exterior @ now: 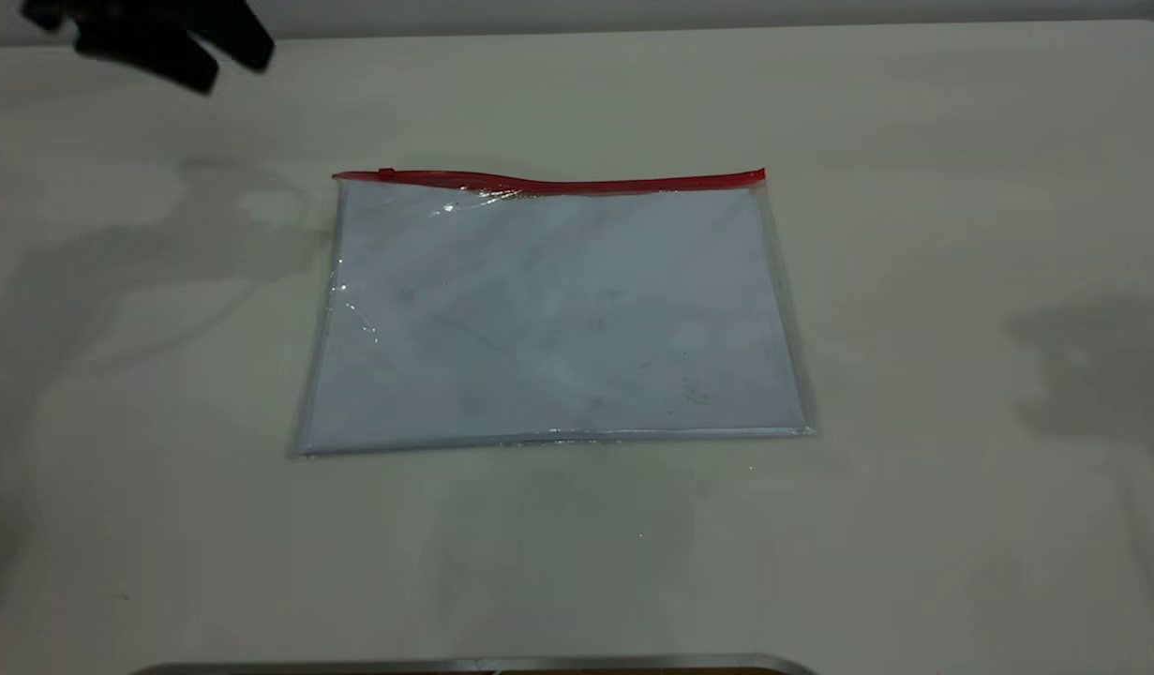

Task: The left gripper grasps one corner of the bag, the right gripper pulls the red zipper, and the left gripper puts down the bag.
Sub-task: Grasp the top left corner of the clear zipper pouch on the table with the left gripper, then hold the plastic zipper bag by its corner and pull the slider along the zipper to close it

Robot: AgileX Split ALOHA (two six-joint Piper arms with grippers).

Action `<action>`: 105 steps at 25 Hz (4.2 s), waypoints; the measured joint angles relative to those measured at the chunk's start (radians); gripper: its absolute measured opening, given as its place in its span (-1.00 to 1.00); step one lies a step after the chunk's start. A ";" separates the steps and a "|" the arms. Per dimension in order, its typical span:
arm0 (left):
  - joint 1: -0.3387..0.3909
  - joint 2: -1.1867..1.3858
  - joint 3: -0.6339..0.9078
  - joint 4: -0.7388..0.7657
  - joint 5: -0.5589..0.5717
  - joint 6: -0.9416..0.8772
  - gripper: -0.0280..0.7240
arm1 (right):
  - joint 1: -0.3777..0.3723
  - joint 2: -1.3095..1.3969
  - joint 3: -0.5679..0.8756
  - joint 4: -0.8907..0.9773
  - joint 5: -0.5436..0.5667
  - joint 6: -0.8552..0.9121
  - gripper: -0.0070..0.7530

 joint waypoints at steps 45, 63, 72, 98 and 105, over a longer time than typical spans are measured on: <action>-0.042 0.375 -0.040 -0.600 -0.021 0.680 -0.77 | 0.000 0.104 0.000 0.233 -0.010 -0.243 0.39; -0.207 0.271 -0.438 -0.062 0.311 1.053 -0.78 | 0.120 0.350 -0.101 0.814 -0.006 -1.025 0.39; -0.276 0.271 -0.445 -0.049 0.317 1.155 -0.78 | 0.296 0.618 -0.288 0.933 0.025 -1.128 0.39; -0.330 0.271 -0.445 -0.183 0.323 1.244 -0.78 | 0.368 0.761 -0.399 1.126 0.079 -1.195 0.24; -0.330 0.271 -0.445 -0.183 0.323 1.245 -0.78 | 0.368 0.761 -0.399 1.127 0.090 -1.195 -0.36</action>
